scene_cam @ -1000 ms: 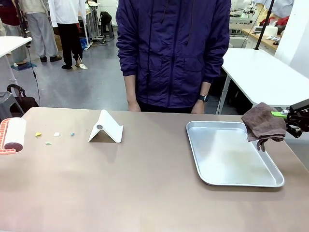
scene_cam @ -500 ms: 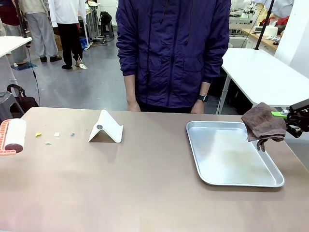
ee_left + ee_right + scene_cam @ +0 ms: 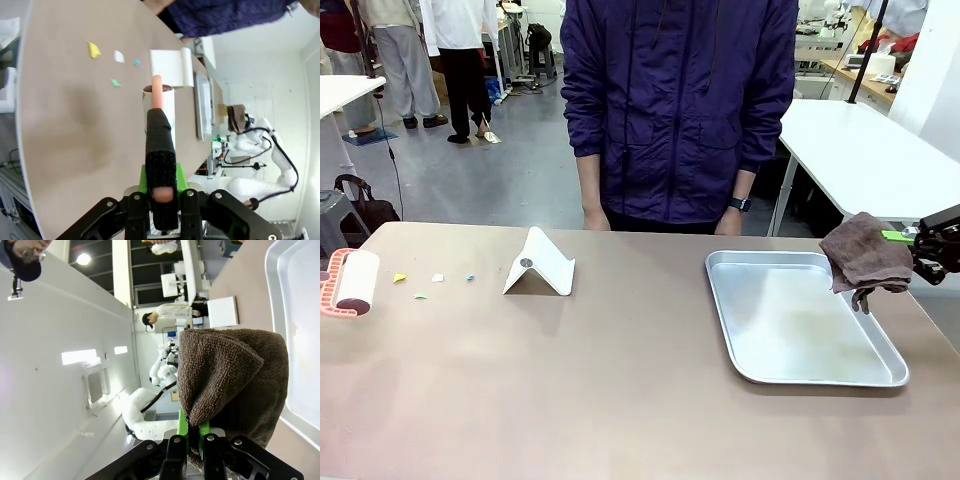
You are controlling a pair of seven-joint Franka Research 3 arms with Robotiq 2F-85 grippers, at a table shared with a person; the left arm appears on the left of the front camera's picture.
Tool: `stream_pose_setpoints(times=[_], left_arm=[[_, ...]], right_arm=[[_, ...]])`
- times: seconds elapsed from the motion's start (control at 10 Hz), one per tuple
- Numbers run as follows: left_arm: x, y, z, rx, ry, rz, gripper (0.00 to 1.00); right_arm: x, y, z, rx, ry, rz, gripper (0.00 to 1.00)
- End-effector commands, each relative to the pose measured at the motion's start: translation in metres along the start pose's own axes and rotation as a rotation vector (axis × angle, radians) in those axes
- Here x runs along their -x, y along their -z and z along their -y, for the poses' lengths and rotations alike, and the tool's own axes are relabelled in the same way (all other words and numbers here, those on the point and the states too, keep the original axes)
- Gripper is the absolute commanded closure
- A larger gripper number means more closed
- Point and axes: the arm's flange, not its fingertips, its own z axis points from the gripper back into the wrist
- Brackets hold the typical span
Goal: Clean the surface of the table.
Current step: Clean the area not pointed to by the person.
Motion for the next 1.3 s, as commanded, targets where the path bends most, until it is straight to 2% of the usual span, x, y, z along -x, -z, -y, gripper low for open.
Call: stream_pose_setpoints(times=[0.0,0.1,0.2,0.3,0.6,0.7,0.8,1.2], left_arm=[[-0.038,0.002,-0.011,-0.013,-0.146,-0.010,0.78],[-0.055,0.003,-0.015,-0.088,-0.158,0.035,0.78],[-0.065,0.002,-0.019,-0.058,-0.146,-0.002,0.78],[-0.074,0.004,-0.024,-0.097,-0.155,0.033,0.78],[-0.077,0.016,-0.038,-0.158,-0.142,0.067,0.78],[-0.078,0.023,-0.043,-0.142,-0.147,0.055,0.78],[-0.081,0.032,-0.047,-0.203,-0.150,0.083,0.78],[-0.088,0.061,-0.055,-0.214,-0.182,0.010,0.78]], right_arm=[[-0.003,0.000,-0.006,-0.006,0.007,-0.014,0.91],[-0.003,0.000,-0.006,-0.006,0.007,-0.014,0.91],[-0.003,0.000,-0.006,-0.006,0.007,-0.014,0.91],[-0.003,0.000,-0.006,-0.006,0.007,-0.014,0.91],[-0.003,0.000,-0.006,-0.006,0.007,-0.014,0.91],[-0.003,0.000,-0.006,-0.006,0.007,-0.014,0.91],[-0.003,0.000,-0.006,-0.006,0.007,-0.014,0.91],[-0.003,0.000,-0.006,-0.006,0.007,-0.014,0.91]])
